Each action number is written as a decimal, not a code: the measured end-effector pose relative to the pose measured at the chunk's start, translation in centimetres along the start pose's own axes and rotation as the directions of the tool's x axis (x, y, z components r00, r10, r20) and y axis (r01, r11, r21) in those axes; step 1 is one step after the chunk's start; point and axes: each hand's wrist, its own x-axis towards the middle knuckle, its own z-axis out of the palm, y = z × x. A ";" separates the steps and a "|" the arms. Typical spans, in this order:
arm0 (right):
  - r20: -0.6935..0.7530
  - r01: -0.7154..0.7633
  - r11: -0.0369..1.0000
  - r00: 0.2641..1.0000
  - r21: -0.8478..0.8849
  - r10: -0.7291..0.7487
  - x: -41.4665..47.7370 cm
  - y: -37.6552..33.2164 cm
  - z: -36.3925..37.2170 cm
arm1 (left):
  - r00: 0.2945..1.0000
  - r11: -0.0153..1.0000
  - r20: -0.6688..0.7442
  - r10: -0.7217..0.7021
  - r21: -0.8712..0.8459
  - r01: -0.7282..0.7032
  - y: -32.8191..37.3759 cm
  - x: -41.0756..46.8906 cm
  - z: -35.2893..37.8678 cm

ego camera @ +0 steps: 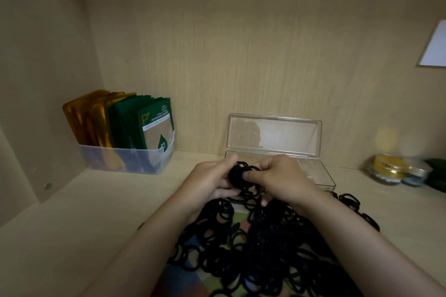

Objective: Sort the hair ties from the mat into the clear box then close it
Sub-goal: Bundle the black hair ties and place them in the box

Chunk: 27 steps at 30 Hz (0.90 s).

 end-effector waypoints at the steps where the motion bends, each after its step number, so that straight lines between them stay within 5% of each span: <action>1: -0.008 0.005 1.000 1.000 -0.014 -0.005 0.0 0.0 0.1 | 1.000 0.999 -0.004 0.015 0.039 -0.015 -0.2 0.0 0.1; 6: -0.011 0.053 0.998 0.999 -0.031 -0.054 0.0 0.3 0.2 | 0.995 0.994 -0.079 0.061 0.093 -0.054 -0.9 0.2 0.2; 11: 0.020 0.064 0.986 0.998 0.152 -0.068 -0.1 -0.4 -0.9 | 0.995 0.999 -0.092 0.041 0.035 -0.038 -0.6 0.2 0.0; 16: -0.164 0.161 0.985 0.975 0.058 -0.150 0.1 0.0 -2.0 | 0.982 1.000 -0.186 -0.018 0.017 0.022 -0.3 0.4 -0.6; 22: -0.081 0.321 0.945 0.945 0.057 -0.316 -0.1 0.1 0.3 | 1.000 1.000 -0.029 0.002 0.000 -0.002 -0.2 0.1 0.0; 27: -0.220 0.344 0.939 0.915 -0.018 -0.339 0.5 0.9 1.1 | 0.993 0.985 0.116 0.003 -0.170 0.016 0.3 -0.1 0.1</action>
